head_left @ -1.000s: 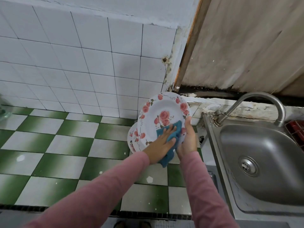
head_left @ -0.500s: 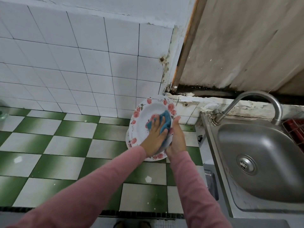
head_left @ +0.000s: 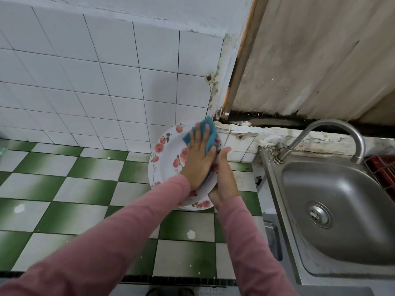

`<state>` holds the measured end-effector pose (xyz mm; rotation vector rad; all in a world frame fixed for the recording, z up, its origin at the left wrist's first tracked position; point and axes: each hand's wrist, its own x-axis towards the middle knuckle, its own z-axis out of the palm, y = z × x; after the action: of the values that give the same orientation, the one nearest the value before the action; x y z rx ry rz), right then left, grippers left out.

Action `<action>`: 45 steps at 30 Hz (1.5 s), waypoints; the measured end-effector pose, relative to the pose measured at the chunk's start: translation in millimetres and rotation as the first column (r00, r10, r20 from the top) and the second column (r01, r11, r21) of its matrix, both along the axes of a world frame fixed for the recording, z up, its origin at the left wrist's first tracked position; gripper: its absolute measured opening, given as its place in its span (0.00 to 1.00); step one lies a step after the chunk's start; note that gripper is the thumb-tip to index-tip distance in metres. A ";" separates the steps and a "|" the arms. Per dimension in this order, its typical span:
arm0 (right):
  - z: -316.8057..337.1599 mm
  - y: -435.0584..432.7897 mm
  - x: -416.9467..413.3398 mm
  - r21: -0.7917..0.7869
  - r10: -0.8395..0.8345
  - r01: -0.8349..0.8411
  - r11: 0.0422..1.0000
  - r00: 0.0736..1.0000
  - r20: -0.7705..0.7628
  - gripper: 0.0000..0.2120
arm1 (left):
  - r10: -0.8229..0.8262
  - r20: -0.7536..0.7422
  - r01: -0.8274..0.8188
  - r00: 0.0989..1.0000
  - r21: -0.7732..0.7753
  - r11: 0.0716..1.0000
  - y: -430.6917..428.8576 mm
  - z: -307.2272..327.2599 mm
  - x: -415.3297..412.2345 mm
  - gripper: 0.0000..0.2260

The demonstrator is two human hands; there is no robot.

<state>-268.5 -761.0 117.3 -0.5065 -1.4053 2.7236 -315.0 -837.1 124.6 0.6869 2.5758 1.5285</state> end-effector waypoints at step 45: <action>-20.0 -6.9 12.2 -0.190 -0.022 0.024 0.982 1.000 0.012 0.38 | -0.039 -0.001 0.036 0.999 -0.322 0.946 -23.3 -29.4 -13.8 0.29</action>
<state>-256.4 -767.9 97.2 -0.5415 -1.1390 2.8552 -328.8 -860.5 95.2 0.6968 2.7070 1.0555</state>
